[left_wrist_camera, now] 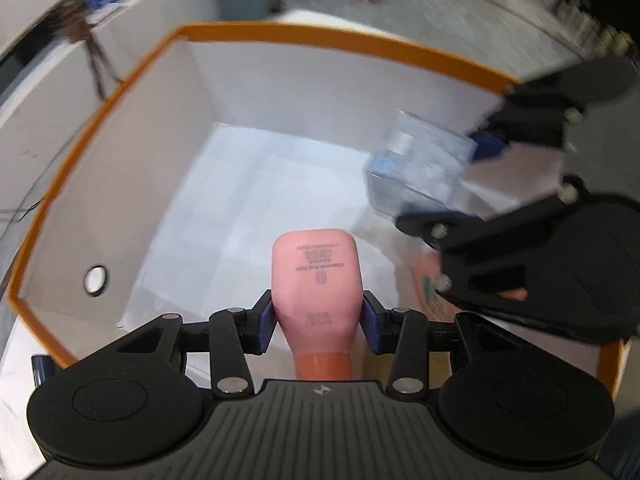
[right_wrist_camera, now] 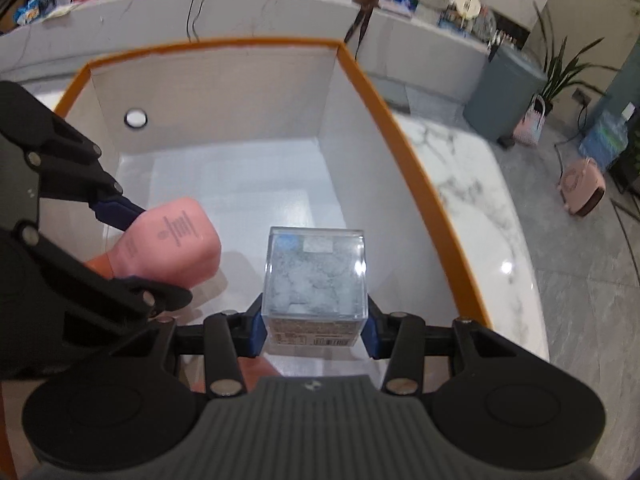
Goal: Organize rigid objects
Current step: 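Lower both items into the orange box and open both tools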
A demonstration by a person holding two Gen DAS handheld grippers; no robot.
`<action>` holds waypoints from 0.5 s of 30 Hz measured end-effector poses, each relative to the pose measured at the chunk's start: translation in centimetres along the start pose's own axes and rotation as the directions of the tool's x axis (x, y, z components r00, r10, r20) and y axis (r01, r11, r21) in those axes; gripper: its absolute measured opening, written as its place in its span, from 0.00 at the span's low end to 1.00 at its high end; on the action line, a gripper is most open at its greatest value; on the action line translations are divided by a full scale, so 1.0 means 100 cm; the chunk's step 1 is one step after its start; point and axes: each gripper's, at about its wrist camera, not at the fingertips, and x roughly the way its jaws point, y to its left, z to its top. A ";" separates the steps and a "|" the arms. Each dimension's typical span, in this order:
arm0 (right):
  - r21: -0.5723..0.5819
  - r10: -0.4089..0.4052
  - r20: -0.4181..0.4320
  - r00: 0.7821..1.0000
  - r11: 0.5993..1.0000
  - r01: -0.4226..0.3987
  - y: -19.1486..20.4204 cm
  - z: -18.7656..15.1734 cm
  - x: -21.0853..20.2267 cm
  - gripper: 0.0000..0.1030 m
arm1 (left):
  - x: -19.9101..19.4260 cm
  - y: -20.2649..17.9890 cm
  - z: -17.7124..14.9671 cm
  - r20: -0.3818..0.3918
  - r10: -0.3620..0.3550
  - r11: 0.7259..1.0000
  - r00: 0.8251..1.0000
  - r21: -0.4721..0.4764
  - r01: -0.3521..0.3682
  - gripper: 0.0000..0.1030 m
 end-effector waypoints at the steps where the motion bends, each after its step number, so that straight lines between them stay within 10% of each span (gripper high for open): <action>1: 0.002 0.009 -0.016 1.000 1.000 -0.009 0.000 0.000 0.001 0.46 | 0.001 -0.003 0.000 -0.023 -0.007 1.000 1.000 0.024 0.008 0.48; 15: 0.023 0.068 -0.147 0.987 0.998 -0.065 -0.006 -0.008 0.018 0.46 | 0.002 -0.015 0.002 -0.155 -0.124 0.990 0.980 0.045 0.133 0.48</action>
